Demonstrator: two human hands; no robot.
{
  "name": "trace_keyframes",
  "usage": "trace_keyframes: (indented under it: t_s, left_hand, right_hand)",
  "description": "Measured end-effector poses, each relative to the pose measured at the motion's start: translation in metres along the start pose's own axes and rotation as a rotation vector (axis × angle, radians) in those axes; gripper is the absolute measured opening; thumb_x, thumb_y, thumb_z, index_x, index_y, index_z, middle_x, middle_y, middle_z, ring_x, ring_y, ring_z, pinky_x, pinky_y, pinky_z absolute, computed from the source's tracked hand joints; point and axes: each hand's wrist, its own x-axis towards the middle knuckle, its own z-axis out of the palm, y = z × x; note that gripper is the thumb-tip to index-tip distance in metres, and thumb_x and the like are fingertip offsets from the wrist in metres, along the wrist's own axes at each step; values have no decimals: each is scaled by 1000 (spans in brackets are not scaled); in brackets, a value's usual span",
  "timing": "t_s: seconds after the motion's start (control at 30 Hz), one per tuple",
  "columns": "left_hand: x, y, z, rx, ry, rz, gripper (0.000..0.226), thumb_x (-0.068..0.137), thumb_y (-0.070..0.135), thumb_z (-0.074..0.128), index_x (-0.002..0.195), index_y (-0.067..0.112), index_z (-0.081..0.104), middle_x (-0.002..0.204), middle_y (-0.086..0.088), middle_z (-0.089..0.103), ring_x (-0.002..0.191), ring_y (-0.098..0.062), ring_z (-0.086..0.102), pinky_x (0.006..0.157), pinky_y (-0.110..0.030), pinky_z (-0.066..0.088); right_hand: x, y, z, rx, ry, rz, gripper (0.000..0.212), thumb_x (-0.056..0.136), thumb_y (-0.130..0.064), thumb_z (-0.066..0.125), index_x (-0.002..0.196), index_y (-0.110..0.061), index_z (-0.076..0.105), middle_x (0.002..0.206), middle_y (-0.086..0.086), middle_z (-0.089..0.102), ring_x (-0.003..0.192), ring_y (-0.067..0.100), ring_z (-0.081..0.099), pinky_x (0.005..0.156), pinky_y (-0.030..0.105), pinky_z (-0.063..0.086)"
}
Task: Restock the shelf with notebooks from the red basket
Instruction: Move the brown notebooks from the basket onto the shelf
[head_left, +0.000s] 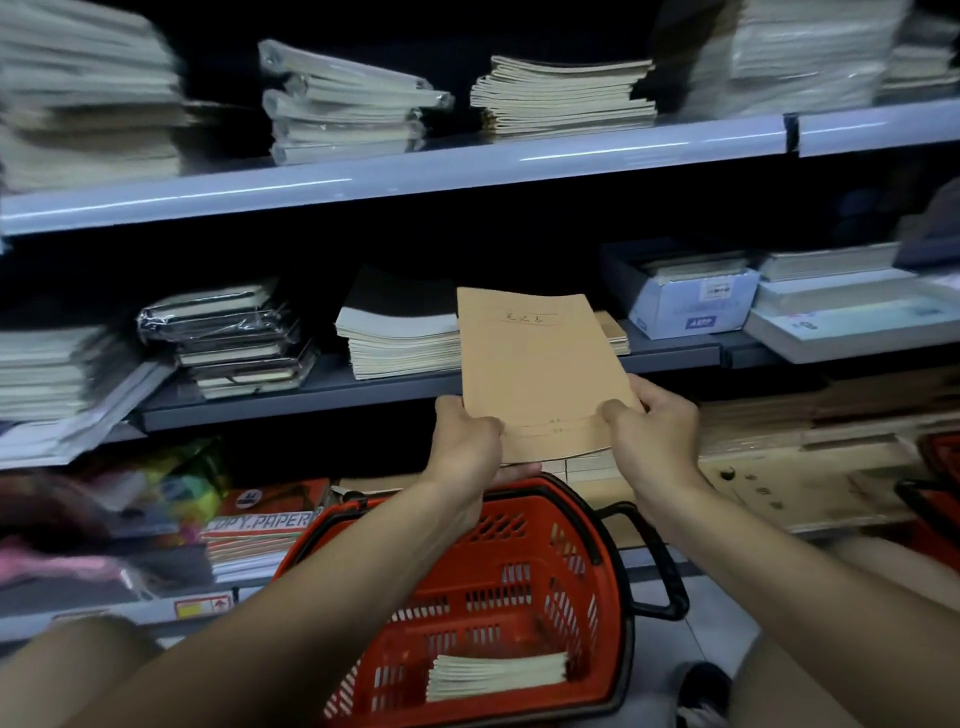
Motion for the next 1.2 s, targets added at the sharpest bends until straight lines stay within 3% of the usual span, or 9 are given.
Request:
trace_keyframes:
  t_s: [0.17, 0.3, 0.43, 0.53, 0.63, 0.73, 0.93, 1.07, 1.2]
  left_hand:
    - [30, 9, 15, -3, -29, 12, 26, 103, -4, 40, 124, 11, 42, 126, -10, 55, 101, -33, 67, 66, -41, 64]
    - [58, 20, 26, -12, -48, 40, 27, 103, -5, 40, 124, 10, 43, 123, -9, 58, 100, -32, 67, 66, -40, 64]
    - [89, 30, 37, -6, -58, 57, 29, 103, -4, 41, 128, 11, 43, 123, -9, 57, 102, -31, 66, 68, -40, 64]
    - [113, 33, 47, 46, -37, 92, 21, 104, 1, 43, 124, 11, 43, 121, -10, 59, 100, -27, 66, 71, -40, 65]
    - [143, 33, 55, 168, 18, 155, 24, 104, 10, 40, 128, 10, 42, 119, -10, 63, 102, -21, 63, 78, -36, 58]
    - [168, 31, 59, 211, 24, 186, 37, 98, 10, 38, 134, 9, 44, 121, -9, 66, 110, -25, 63, 96, -40, 55]
    - [203, 37, 66, 366, 19, 277, 31, 97, 12, 46, 123, 3, 59, 87, 3, 60, 75, -13, 54, 54, -26, 39]
    - [218, 40, 67, 429, -11, 311, 16, 98, 14, 51, 108, 11, 62, 79, 6, 59, 68, -9, 53, 52, -24, 38]
    - [231, 33, 62, 565, -2, 374, 29, 96, 27, 58, 119, 12, 67, 102, 1, 67, 90, -12, 62, 65, -18, 43]
  right_hand:
    - [28, -3, 5, 13, 20, -34, 39, 91, -5, 60, 88, -41, 74, 88, -27, 77, 82, 0, 72, 75, 25, 57]
    - [58, -6, 6, 32, -21, -18, 36, 92, -9, 55, 105, -32, 80, 96, -22, 78, 94, 7, 72, 79, 27, 55]
    - [93, -3, 9, 28, -19, -3, 43, 87, -4, 52, 90, -34, 82, 92, -16, 79, 95, 17, 71, 83, 35, 55]
    - [118, 2, 16, 22, -10, -51, 41, 86, 1, 52, 99, -28, 79, 86, -16, 77, 85, 9, 64, 78, 30, 49]
    - [141, 4, 23, 41, 22, -53, 48, 91, 3, 55, 130, -21, 71, 106, -18, 73, 100, 0, 67, 86, 20, 54]
    - [159, 6, 27, 68, 14, -39, 54, 91, 8, 54, 135, -19, 67, 112, -15, 72, 102, -3, 66, 78, 12, 52]
    - [196, 8, 33, 29, 65, -66, 48, 90, 0, 56, 126, -26, 73, 119, -12, 71, 108, 2, 65, 96, 20, 55]
    - [216, 17, 36, 3, 63, -90, 42, 87, -6, 57, 114, -32, 76, 122, -10, 70, 111, 4, 65, 88, 15, 54]
    - [227, 33, 36, -69, 64, -123, 36, 90, -11, 62, 112, -35, 77, 121, -14, 69, 119, 8, 62, 107, 28, 52]
